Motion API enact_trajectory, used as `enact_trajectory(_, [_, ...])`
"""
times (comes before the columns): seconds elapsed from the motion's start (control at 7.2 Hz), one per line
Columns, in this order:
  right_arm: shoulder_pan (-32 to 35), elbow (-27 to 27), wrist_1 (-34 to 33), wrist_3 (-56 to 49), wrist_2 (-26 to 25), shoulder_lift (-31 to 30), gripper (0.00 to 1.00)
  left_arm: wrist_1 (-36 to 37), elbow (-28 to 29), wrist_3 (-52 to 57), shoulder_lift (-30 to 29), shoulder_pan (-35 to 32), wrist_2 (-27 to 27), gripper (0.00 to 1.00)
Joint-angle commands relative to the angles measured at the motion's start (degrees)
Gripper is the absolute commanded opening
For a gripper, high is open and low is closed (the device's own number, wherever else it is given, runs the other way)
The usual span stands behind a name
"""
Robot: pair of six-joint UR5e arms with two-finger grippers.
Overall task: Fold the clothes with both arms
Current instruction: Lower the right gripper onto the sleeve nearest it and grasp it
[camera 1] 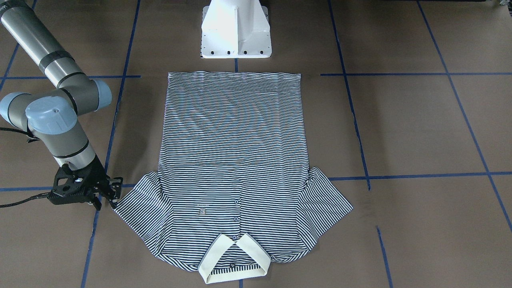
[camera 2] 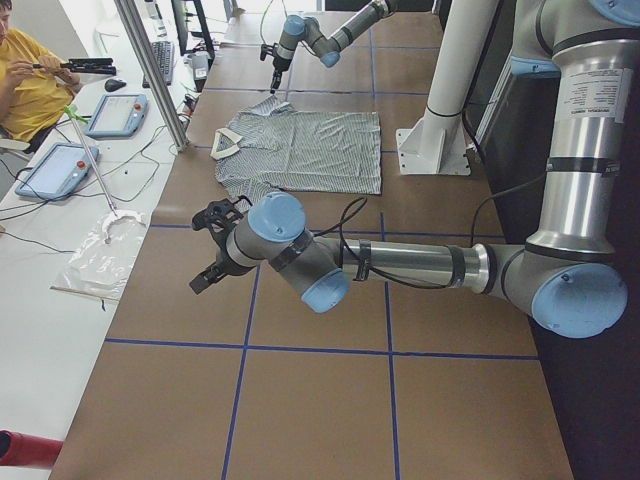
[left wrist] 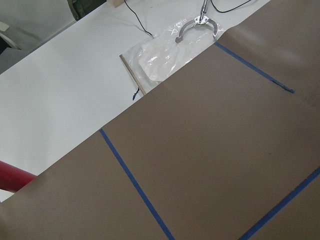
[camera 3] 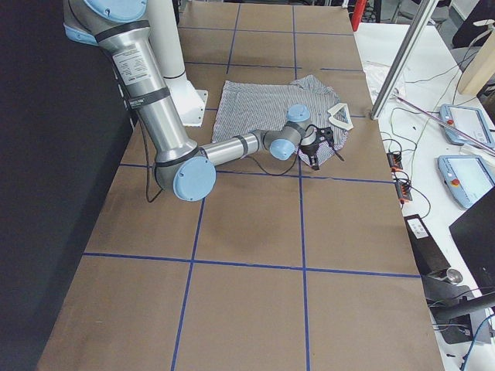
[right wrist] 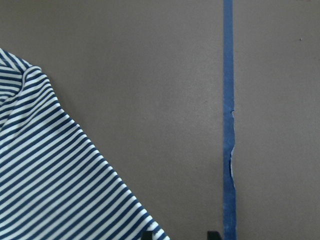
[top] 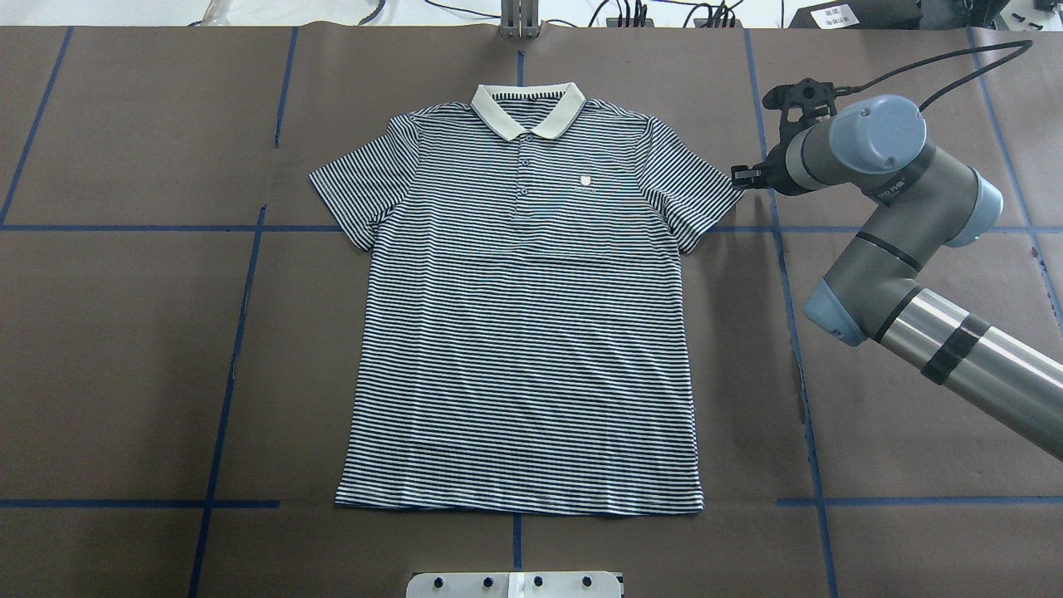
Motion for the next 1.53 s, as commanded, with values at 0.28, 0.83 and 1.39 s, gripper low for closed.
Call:
enact_trajectory(0.28, [-0.7, -1.4, 0.9, 1.6, -0.1, 1.8, 0.44, 0.0, 0.1, 0.0, 0.1, 0.0, 0.0, 1.0])
enact_trajectory(0.83, [-1.2, -1.5, 0.8, 1.5, -1.1, 1.5, 0.44, 0.0, 0.2, 0.1, 0.1, 0.0, 0.0, 1.0])
enact_trajectory(1.39, [-1.5, -1.9, 0.8, 1.5, -1.6, 1.2, 0.41, 0.0, 0.2, 0.1, 0.1, 0.0, 0.0, 1.0])
